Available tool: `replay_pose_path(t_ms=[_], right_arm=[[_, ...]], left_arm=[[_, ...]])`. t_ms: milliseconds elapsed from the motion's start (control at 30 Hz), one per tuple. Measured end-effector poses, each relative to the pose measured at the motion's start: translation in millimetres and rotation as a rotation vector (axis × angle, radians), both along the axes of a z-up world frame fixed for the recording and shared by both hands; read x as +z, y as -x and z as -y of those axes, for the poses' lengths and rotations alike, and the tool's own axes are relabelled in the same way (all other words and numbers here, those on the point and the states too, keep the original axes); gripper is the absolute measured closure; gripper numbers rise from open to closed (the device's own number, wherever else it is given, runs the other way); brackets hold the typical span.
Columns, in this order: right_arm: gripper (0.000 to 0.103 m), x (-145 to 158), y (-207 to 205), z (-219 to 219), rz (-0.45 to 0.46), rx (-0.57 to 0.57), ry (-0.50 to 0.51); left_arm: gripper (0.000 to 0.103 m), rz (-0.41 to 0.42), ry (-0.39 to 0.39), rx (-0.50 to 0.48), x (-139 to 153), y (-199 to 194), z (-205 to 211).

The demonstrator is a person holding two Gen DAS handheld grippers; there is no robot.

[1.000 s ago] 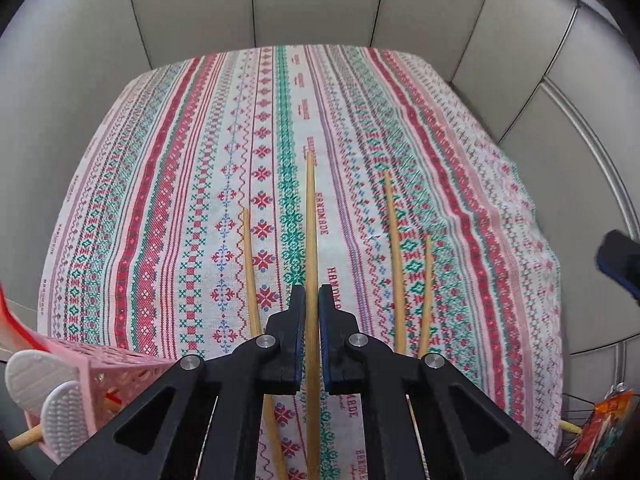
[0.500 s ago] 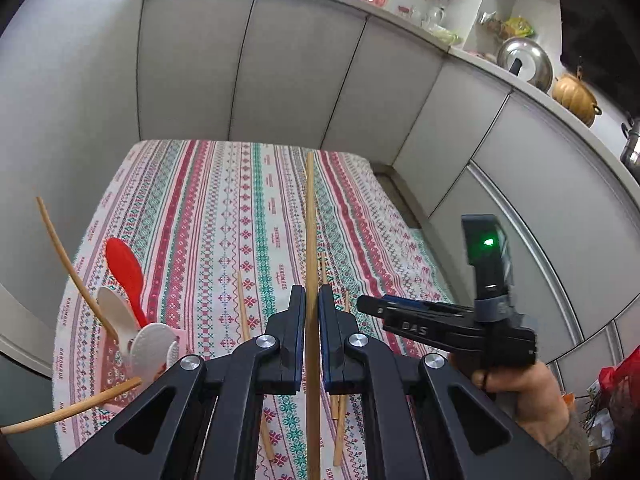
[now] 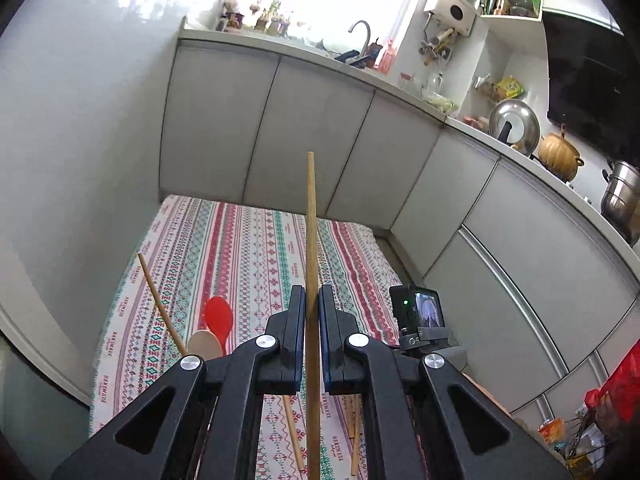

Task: Organize utensils
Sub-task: 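Grasp a wooden chopstick with the right tool while the left tool holds its chopstick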

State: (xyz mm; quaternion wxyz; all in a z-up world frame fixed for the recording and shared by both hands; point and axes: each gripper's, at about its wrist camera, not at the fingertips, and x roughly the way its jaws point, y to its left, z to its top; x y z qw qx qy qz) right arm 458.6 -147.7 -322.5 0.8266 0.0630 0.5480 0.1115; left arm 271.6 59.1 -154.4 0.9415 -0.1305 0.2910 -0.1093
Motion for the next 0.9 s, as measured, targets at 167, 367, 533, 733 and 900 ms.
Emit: replay_pose_path(t_ms=[167, 367, 533, 733, 900], right_arm=[[0.081, -2, -5, -4, 0.002, -0.006, 0.01], [0.08, -9, -11, -5, -0.014, -0.019, 0.068], [0.095, -17, -13, -14, -0.016, -0.01, 0.131], [0.096, 27, 0, -14, 0.113, -0.034, 0.081], [0.097, 61, 12, -10, 0.225, -0.046, -0.025]], left_arm=[[0.096, 0.016, 0.022, 0.018, 4, 4, -16], [0.096, 0.051, 0.055, 0.041, 12, 11, -34], [0.096, 0.069, 0.069, 0.054, 16, 15, -43], [0.096, 0.092, 0.079, 0.079, 17, 18, -53], [0.096, 0.099, 0.091, 0.104, 16, 17, -62]])
